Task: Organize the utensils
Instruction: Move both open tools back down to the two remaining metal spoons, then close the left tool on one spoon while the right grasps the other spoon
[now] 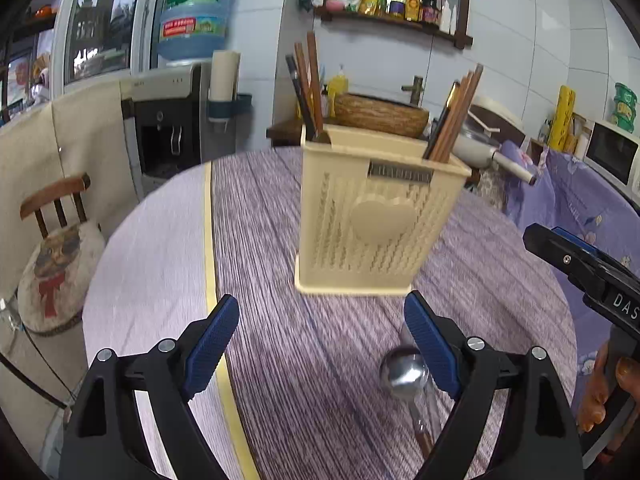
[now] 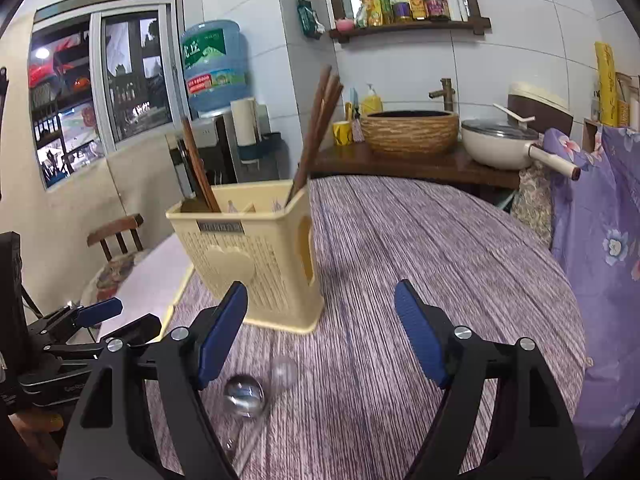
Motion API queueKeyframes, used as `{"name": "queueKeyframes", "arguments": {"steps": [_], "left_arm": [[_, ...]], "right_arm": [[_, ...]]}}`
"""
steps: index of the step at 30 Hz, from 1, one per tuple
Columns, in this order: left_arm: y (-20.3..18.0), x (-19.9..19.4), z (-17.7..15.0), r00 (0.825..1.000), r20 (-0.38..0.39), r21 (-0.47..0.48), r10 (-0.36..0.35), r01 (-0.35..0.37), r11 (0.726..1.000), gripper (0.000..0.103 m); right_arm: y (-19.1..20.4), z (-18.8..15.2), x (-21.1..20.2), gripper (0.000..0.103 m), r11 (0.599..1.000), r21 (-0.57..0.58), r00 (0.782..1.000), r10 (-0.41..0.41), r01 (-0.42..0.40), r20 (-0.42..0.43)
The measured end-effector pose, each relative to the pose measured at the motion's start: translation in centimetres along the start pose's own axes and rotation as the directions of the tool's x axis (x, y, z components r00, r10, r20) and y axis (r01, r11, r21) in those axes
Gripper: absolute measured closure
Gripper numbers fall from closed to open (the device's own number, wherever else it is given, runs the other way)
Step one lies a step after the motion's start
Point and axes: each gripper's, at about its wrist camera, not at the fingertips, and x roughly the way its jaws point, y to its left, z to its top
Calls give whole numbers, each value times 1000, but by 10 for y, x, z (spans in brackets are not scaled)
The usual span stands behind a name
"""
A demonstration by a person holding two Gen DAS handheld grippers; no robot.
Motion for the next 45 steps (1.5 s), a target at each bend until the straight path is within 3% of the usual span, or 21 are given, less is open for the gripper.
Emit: {"name": "queueKeyframes", "arguments": {"steps": [10,14,19,22,33,45], "left_arm": [[-1,9,-35,994,-105,-8,-1,0,1000,21],[-2,11,-44,991,-137,-10,-8,7,1000,26],[-10,16,-51,984,-174,10,-33,36,999,38],[-19,19,-54,982,-185,27,-44,50,998,40],[-52,41,-49,975,-215,87,-56,76,993,40],[-58,59,-46,973,-227,42,-34,45,998,41]], "right_arm": [[-10,-48,9,27,998,18,992,-61,64,-110],[-12,-59,12,26,996,21,987,-78,82,-143],[-13,-63,13,26,996,23,985,-79,83,-155],[-14,-65,14,26,996,27,984,-76,81,-160],[-21,-65,10,26,994,43,982,-92,100,-163],[-28,-66,13,26,993,57,979,-93,105,-179]]}}
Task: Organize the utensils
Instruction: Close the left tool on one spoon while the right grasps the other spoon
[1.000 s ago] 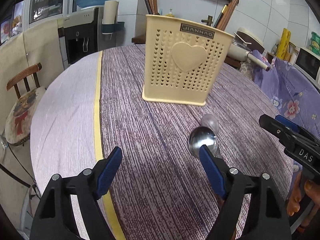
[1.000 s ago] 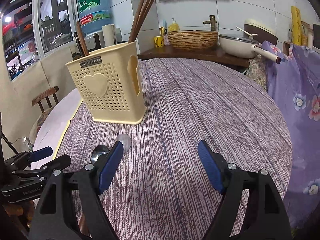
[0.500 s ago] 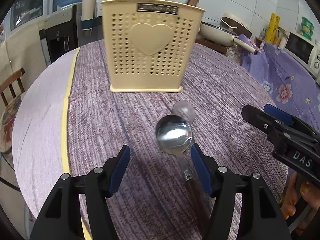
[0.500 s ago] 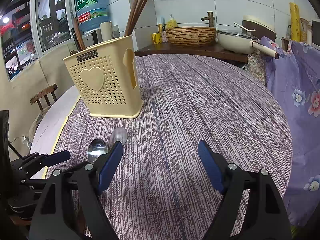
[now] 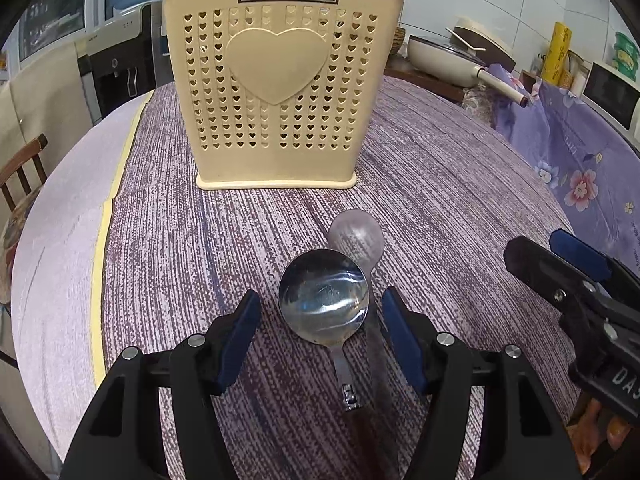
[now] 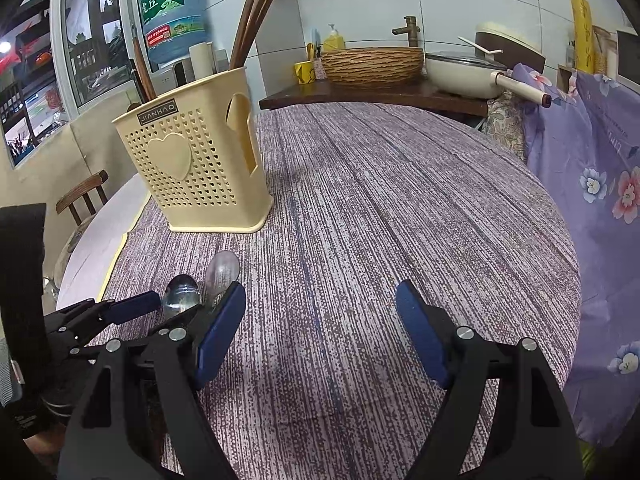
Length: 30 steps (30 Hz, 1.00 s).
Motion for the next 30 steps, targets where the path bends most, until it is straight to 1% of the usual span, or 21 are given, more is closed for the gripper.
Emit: {"name": "queueKeyframes", "arguments": {"steps": [1,2,3,5,13,17,23,30], "left_arm": [[0,0,1,1000,5,-4,1,-1,1000,46],[0,0,1,1000,5,-6,2,-2,1000,48],[0,0,1,1000,6,-8,2,-2,1000,52],[1,0,2,1000,4,-18,-11,11,1000,56],[10,-6,-2,1000,-1,-19,-27,27,999,56],[23,-10,-4,1000,-1,-10,-2,2,1000,56],[53,-12,-4,999,-10,3,50,-50,999,56],[89,-14,1,997,-16,-33,76,-76,997,56]], "right_arm": [[0,0,0,26,1000,0,1000,0,0,-1],[1,0,1,26,1000,-1,1000,0,0,-2],[1,0,1,26,1000,-2,1000,-1,1,-3],[1,-1,2,26,1000,-3,1000,-1,1,-5],[8,0,5,26,1000,-11,1000,7,-7,-18],[14,2,9,26,999,-9,998,43,-43,-38],[31,3,19,26,997,-34,995,70,-72,-70],[60,2,40,26,992,-90,989,78,-90,-128]]}}
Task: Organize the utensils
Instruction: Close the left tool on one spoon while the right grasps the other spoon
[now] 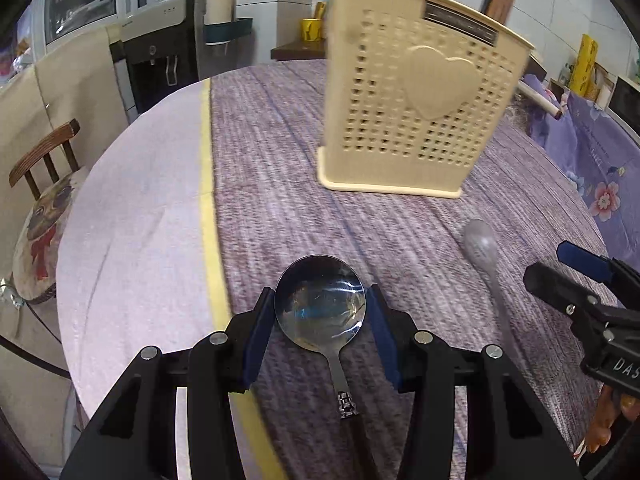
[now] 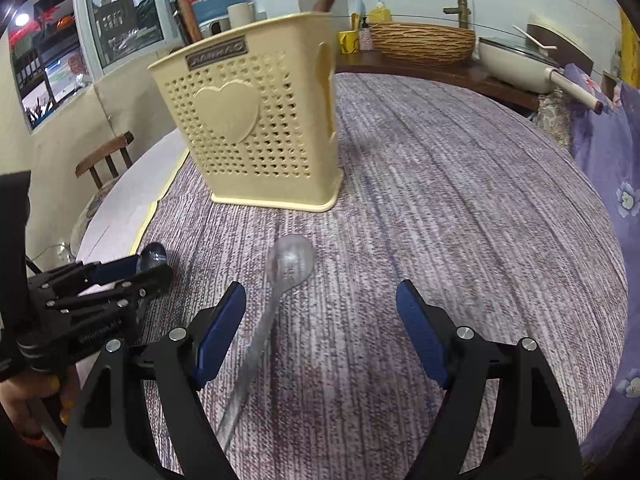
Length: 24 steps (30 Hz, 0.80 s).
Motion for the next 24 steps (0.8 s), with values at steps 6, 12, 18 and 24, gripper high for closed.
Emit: {"name": "queueKeyframes", "arguments": {"steps": [6,12,18,24], "left_arm": [[10,-1,0,1000,5,-10,-1,1,1000,56],[14,0,0,1000,9,-3,-6,6,1000,56],[12,1,1,1000,5,7,6,-6,1000,56],[7,3,2,1000,-8,15,28,-28,1000,49]], "right_arm": [[25,4,21,26,997,-67,998,-47,44,-41],[31,4,36,30,994,-82,995,-81,76,-65],[31,7,44,37,994,-73,992,-89,82,-92],[33,11,50,45,993,-75,991,-96,89,-92]]}}
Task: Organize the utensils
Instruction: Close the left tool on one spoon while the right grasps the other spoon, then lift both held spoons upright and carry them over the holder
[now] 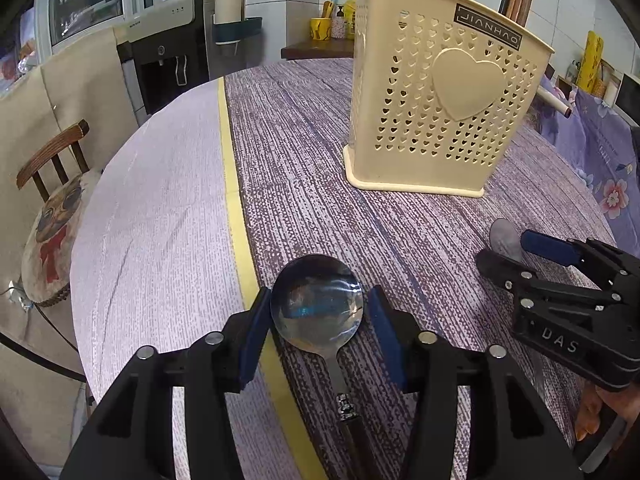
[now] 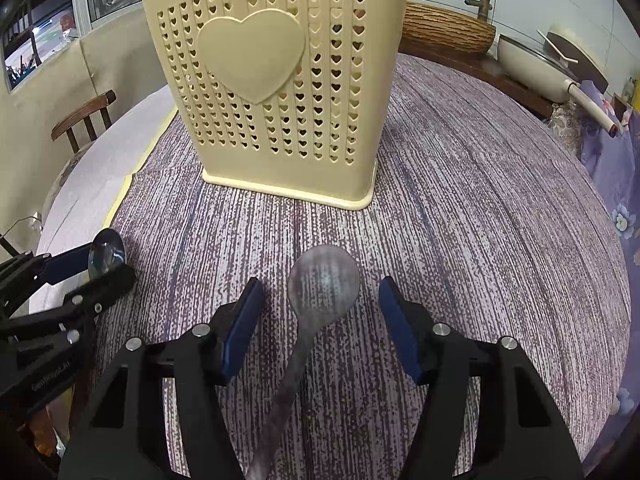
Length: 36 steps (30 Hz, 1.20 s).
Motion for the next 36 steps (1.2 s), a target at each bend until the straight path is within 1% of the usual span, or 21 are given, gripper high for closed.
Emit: {"name": "queueKeyframes", "arguments": {"steps": [1,2,6,9,10,18,23,27,36], "left_arm": [[-2,0,-1,1000,-1,2,4,-4,1000,46],[-4,0,-1,1000,-2,5,12,-12,1000,46],[-7,1,-2,999,2,-4,40,-40,999,46],[-6,0,-1,999,2,-18,54,-54,998,54],[-3,1,0,998,2,-26,55,-55,998,56],[-2,1,3,999,-1,-48,39,-39,998,56],[-5,-4,9,999,33,-51,13,-11,999,56],[-7,-16,16,995,95,-60,-31,37,997,56],[-11,-46,27,980,182,-52,-74,85,995,56]], "right_arm": [[0,1,1,46,1000,0,1000,0,0,1],[0,1,1,48,1000,1,1000,-1,1,1],[0,4,1,62,1000,1,1000,5,-5,5],[0,5,1,66,1000,2,1000,6,-6,8],[0,5,1,66,1000,4,1000,8,-8,8],[-5,5,1,66,999,25,999,29,-29,17],[-15,5,-5,66,997,59,998,46,-49,47],[-22,9,-22,66,994,82,992,67,-75,106],[-35,16,-74,66,988,103,964,87,-116,251]]}}
